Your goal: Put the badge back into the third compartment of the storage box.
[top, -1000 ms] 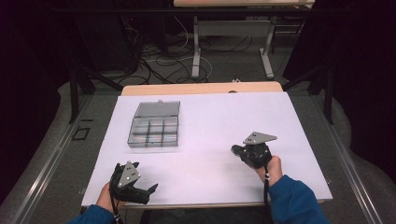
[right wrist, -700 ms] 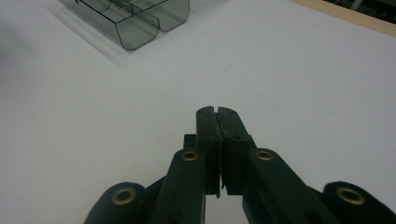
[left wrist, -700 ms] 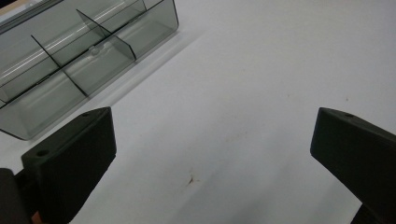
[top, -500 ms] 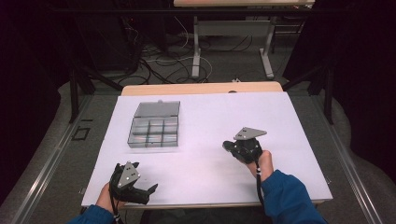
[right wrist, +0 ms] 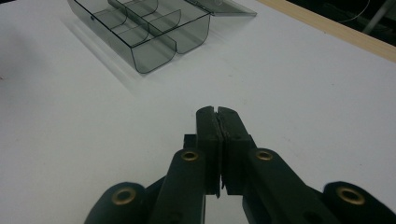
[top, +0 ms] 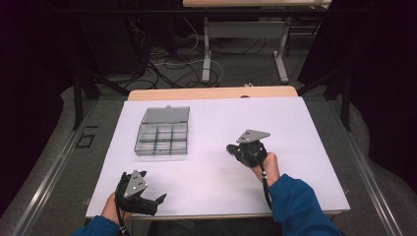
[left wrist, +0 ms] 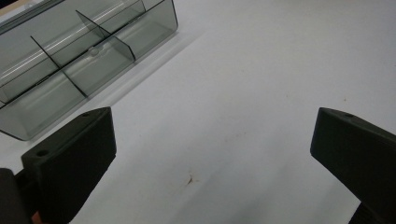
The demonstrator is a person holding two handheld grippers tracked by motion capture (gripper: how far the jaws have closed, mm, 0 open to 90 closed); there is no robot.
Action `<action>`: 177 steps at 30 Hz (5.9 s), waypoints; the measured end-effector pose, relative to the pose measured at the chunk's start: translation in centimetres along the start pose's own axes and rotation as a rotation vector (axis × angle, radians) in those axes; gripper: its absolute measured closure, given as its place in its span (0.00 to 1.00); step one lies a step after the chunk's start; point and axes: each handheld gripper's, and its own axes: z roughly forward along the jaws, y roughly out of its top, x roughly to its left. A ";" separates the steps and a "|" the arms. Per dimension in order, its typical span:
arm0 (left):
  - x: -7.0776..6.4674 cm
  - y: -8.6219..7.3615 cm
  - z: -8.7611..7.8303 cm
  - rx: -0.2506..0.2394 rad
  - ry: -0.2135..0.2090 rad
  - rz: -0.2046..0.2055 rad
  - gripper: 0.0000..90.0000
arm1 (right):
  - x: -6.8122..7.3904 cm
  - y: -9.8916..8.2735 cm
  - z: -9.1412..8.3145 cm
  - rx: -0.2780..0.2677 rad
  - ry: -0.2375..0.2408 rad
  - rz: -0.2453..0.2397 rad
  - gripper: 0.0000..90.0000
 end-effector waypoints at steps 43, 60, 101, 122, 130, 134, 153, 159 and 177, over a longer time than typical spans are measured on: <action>0.1 0.0 0.0 0.000 -0.004 0.002 0.00 | 3.2 4.2 5.8 -0.025 0.061 -0.068 0.99; 0.0 0.0 0.0 -0.001 -0.004 0.003 0.00 | 4.0 5.7 8.0 -0.035 0.075 -0.060 0.99; 0.1 -0.1 0.0 -0.001 -0.010 0.000 0.00 | 4.7 8.6 11.4 -0.034 0.066 -0.052 0.99; 0.1 -0.1 0.0 -0.002 -0.013 0.002 0.00 | 4.1 9.8 13.6 -0.049 0.015 -0.042 0.99; 0.1 -0.1 0.1 -0.008 -0.010 0.004 0.00 | 4.6 10.0 15.1 -0.044 0.006 -0.052 0.99; 0.1 -0.1 0.0 -0.003 -0.014 0.004 0.00 | 4.8 9.9 15.5 -0.035 0.007 -0.060 0.99; 0.1 -0.1 0.1 -0.004 -0.018 0.002 0.00 | 4.3 9.2 17.2 0.035 -0.021 -0.079 0.98; 0.1 -0.1 0.1 -0.001 -0.017 0.002 0.00 | 4.2 9.1 17.8 0.055 -0.019 -0.087 0.98; 0.1 -0.1 0.0 -0.009 -0.022 -0.005 0.00 | 3.7 9.3 16.0 0.091 0.007 -0.039 0.69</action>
